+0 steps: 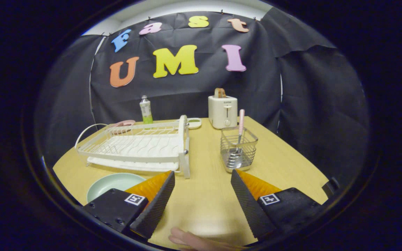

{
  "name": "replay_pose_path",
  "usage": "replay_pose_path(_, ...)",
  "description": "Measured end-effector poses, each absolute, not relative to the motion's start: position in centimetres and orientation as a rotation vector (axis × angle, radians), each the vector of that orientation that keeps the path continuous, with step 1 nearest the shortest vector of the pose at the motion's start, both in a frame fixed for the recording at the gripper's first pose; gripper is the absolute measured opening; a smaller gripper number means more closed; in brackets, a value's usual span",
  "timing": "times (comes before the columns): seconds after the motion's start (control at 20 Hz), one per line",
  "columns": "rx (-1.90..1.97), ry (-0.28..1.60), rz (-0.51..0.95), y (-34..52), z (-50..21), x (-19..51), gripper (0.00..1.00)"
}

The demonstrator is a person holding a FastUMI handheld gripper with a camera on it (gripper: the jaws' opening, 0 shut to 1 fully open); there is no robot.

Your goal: Take the plate from the dish rack, then take the spoon from the basket and place it into the plate.

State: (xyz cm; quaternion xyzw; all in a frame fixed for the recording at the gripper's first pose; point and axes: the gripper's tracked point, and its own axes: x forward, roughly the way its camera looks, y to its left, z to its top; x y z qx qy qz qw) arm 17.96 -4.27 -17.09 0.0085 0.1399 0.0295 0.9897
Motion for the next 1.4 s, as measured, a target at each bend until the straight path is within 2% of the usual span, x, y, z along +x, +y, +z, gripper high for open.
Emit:
replay_pose_path(0.25, 0.038, 0.209, 0.034, -8.5, -13.2, 22.6, 1.0)
replay_pose_path(0.4, 0.067, 0.191, 0.066, -9.6, -12.0, 25.7, 1.0)
replay_pose_path(0.6, 0.053, 0.181, 0.016, -12.3, -10.9, 30.1, 1.0)
replay_pose_path(0.9, 0.114, 0.255, 0.042, -11.8, -10.5, 35.3, 0.98)
replay_pose_path(1.15, 0.098, 0.357, -0.012, -12.1, -11.7, 38.9, 0.76)
replay_pose_path(1.25, 0.11, 0.392, -0.034, -11.9, -12.5, 39.4, 0.6)
replay_pose_path(1.35, 0.11, 0.386, -0.053, -11.9, -11.8, 38.6, 0.18)
replay_pose_path(1.4, 0.108, 0.378, -0.05, -11.5, -11.7, 38.5, 0.15)
